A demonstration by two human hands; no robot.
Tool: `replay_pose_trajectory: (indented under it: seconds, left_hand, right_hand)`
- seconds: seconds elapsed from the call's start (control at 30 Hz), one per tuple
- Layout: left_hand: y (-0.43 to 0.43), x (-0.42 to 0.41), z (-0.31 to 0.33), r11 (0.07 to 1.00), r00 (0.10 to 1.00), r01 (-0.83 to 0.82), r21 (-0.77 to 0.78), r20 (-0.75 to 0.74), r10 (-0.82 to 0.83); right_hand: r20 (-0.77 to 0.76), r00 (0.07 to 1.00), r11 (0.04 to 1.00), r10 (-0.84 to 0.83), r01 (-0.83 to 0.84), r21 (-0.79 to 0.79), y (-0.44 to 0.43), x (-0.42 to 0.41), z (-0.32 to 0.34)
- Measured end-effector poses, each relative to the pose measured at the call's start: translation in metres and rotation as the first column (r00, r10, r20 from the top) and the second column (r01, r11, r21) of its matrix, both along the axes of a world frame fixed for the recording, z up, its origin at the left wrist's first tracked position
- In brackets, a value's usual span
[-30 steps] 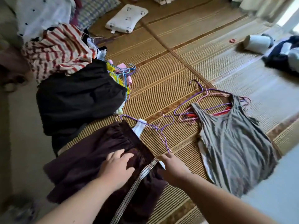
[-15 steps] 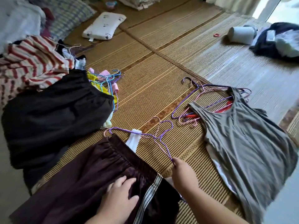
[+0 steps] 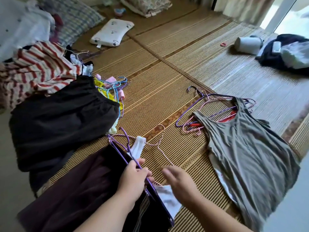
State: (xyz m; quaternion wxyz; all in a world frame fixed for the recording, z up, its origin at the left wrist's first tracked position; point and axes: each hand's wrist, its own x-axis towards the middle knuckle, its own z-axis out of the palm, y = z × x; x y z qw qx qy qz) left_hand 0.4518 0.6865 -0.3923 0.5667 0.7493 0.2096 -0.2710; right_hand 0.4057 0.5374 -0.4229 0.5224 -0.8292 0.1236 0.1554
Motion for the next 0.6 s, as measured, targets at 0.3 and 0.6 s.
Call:
replay_pose_trajectory:
  seconds: [0.3, 0.6]
  left_hand:
    - [0.013, -0.018, 0.001, 0.992, 0.998, -0.064, -0.108, -0.026, 0.061]
    - [0.047, -0.035, 0.07, 0.978, 0.981, -0.191, -0.081, -0.039, 0.189]
  right_hand:
    - [-0.378, 0.925, 0.963, -0.035, -0.07, -0.262, -0.014, 0.033, -0.069]
    - [-0.027, 0.975, 0.976, -0.219, 0.219, -0.009, 0.008, 0.002, 0.032]
